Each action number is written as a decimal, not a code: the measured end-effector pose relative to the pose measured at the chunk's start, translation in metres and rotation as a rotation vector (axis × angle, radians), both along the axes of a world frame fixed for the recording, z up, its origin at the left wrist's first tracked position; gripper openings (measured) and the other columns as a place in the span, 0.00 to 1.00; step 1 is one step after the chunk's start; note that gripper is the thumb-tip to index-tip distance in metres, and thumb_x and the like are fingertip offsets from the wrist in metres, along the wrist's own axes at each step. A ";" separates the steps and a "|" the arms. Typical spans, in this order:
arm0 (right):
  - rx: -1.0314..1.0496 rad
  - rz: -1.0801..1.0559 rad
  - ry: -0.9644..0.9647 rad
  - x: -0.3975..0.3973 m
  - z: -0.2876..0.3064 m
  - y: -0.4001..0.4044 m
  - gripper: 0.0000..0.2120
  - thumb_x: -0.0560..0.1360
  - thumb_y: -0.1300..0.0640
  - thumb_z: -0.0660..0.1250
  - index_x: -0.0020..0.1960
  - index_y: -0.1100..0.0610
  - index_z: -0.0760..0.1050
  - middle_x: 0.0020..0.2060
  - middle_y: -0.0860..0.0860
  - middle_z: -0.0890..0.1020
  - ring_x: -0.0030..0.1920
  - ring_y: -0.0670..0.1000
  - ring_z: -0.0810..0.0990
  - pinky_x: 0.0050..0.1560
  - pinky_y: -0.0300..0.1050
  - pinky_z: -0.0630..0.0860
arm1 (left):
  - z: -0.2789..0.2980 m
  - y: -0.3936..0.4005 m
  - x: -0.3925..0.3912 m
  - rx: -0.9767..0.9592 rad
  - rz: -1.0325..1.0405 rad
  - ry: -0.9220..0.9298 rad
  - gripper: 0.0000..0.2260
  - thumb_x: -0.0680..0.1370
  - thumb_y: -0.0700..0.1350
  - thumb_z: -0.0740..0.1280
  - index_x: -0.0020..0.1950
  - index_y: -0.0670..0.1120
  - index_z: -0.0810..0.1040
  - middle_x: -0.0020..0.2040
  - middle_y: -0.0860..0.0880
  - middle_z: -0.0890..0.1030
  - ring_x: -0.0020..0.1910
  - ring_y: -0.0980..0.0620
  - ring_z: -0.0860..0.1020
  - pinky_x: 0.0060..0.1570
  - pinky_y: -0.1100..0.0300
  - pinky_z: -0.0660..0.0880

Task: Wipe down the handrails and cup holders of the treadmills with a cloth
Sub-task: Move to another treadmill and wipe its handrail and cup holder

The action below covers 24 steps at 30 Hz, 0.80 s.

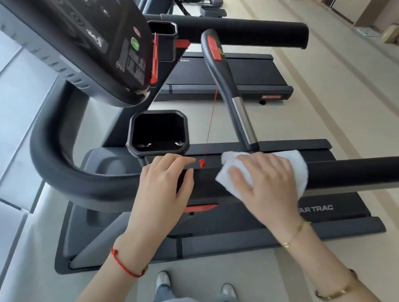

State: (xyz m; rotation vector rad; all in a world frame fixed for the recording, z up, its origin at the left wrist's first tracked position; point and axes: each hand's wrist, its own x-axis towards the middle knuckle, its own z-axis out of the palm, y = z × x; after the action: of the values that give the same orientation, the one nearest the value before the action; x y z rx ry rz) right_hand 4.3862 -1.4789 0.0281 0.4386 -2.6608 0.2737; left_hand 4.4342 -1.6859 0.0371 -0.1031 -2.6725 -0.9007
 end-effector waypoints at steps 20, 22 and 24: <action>-0.004 0.207 0.088 -0.040 -0.010 0.143 0.22 0.80 0.41 0.55 0.60 0.54 0.78 0.41 0.50 0.81 0.41 0.55 0.77 0.48 0.49 0.71 | -0.009 0.151 -0.025 -0.184 0.311 0.030 0.10 0.82 0.45 0.61 0.51 0.49 0.82 0.48 0.54 0.83 0.49 0.51 0.78 0.63 0.52 0.62; -0.015 0.153 0.075 -0.043 -0.009 0.151 0.21 0.80 0.42 0.55 0.57 0.54 0.79 0.39 0.50 0.82 0.40 0.55 0.77 0.47 0.49 0.70 | -0.011 0.154 -0.026 -0.212 0.323 0.018 0.11 0.83 0.45 0.60 0.50 0.49 0.82 0.48 0.54 0.83 0.49 0.51 0.78 0.63 0.52 0.61; -0.015 0.141 0.072 -0.042 -0.009 0.144 0.20 0.79 0.43 0.54 0.52 0.54 0.79 0.37 0.50 0.81 0.38 0.55 0.76 0.46 0.49 0.70 | -0.011 0.155 -0.027 -0.220 0.329 0.013 0.11 0.83 0.45 0.60 0.50 0.50 0.82 0.48 0.54 0.84 0.50 0.50 0.78 0.63 0.51 0.61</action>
State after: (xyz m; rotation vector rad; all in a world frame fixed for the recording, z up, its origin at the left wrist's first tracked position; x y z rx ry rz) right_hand 4.3439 -1.3352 0.0190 0.6208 -2.5602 0.3146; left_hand 4.4076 -1.5313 0.0259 0.2730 -2.6587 -0.5018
